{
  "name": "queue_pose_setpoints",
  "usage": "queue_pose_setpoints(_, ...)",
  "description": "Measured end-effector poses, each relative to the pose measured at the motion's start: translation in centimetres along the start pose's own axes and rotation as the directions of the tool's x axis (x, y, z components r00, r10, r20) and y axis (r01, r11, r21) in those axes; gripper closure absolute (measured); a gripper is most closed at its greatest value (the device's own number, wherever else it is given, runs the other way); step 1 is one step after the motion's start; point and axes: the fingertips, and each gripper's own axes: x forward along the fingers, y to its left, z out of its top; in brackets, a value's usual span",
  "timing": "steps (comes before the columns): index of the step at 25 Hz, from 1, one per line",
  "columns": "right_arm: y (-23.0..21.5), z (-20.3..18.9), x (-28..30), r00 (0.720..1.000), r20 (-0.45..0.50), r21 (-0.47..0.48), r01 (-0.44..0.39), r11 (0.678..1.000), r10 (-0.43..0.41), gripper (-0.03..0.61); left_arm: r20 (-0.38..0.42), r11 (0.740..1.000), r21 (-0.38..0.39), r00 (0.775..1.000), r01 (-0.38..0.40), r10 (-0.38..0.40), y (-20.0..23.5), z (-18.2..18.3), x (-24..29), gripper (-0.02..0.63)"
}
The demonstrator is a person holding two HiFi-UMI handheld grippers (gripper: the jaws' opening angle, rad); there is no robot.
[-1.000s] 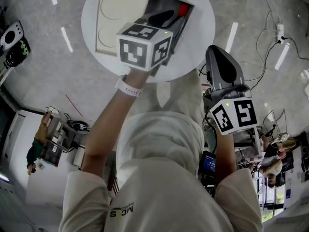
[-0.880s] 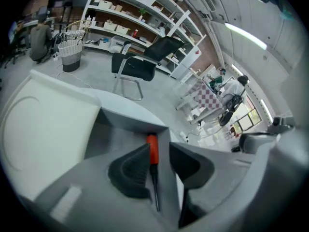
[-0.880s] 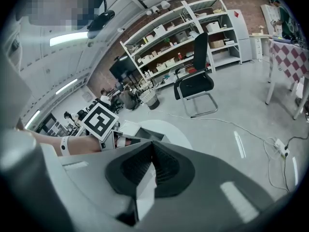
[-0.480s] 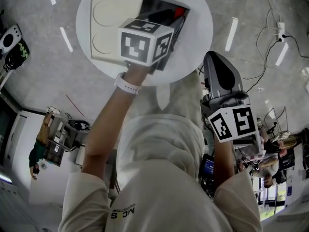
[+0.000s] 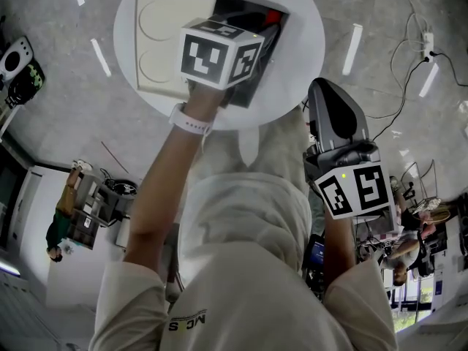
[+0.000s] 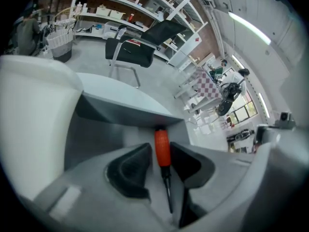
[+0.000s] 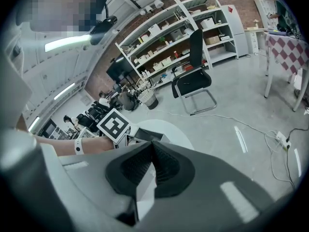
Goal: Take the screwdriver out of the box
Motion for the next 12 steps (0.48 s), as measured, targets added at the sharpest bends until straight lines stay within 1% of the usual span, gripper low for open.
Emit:
queue_pose_setpoints(2, 0.10, -0.04, 0.09, 1.000, 0.000, 0.001, -0.003, 1.000, 0.003, 0.581, -0.003, 1.000, 0.006, 1.000, 0.009, -0.009, -0.16, -0.04, 0.10, 0.486)
queue_pose_setpoints(4, 0.08, -0.07, 0.18, 1.000, 0.002, 0.002, -0.005, 1.000, 0.005, 0.581, -0.008, 1.000, 0.007, 1.000, 0.027, -0.027, -0.44, -0.07, 0.34, 0.513)
queue_pose_setpoints(7, 0.10, 0.09, 0.27, 1.000, 0.006, 0.004, -0.005, 1.000, 0.005, 0.581, -0.009, 0.999, 0.002, 0.999, 0.040, -0.040, -0.52, 0.03, 0.44, 0.520)
queue_pose_setpoints(12, 0.38, 0.24, 0.22, 1.000, 0.013, 0.002, -0.002, 1.000, 0.002, 0.581, -0.012, 0.999, -0.014, 0.999, 0.031, -0.031, -0.28, 0.11, 0.10, 0.537)
